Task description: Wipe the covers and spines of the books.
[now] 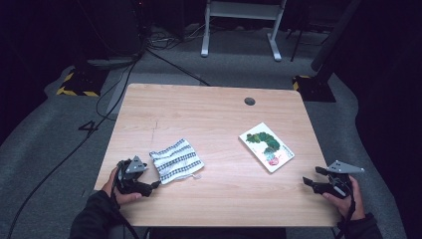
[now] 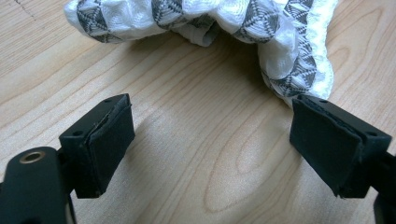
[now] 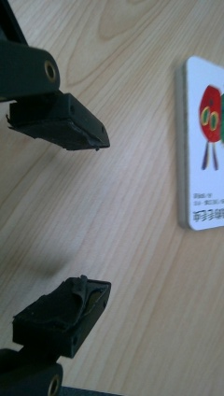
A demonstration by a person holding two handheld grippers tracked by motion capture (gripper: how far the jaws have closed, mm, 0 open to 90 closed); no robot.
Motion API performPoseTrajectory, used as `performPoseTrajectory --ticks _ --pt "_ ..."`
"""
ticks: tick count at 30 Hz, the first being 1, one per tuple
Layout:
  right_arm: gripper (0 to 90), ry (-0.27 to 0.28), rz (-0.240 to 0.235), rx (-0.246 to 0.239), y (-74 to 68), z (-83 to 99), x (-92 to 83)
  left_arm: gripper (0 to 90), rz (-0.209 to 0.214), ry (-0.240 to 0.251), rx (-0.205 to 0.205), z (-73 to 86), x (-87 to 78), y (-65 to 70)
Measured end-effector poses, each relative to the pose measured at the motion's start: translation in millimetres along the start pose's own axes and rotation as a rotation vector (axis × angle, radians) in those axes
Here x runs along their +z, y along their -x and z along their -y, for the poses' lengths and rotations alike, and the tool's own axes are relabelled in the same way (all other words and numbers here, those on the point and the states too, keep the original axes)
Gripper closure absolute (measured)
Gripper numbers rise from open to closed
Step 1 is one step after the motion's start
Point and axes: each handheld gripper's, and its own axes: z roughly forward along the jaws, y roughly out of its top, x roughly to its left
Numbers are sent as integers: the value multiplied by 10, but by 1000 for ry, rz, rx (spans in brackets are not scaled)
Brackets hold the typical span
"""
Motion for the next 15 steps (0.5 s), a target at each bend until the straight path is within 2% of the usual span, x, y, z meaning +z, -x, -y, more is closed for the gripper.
performPoseTrajectory --ticks 1,3,15 --pt "235 -8 12 4 2 30 28 141 0 0 0 0 0 0" --pt "231 7 -5 27 15 53 37 142 0 0 0 0 0 0" --pt "199 0 -1 33 2 42 54 142 0 1 -3 -1 2 -3"
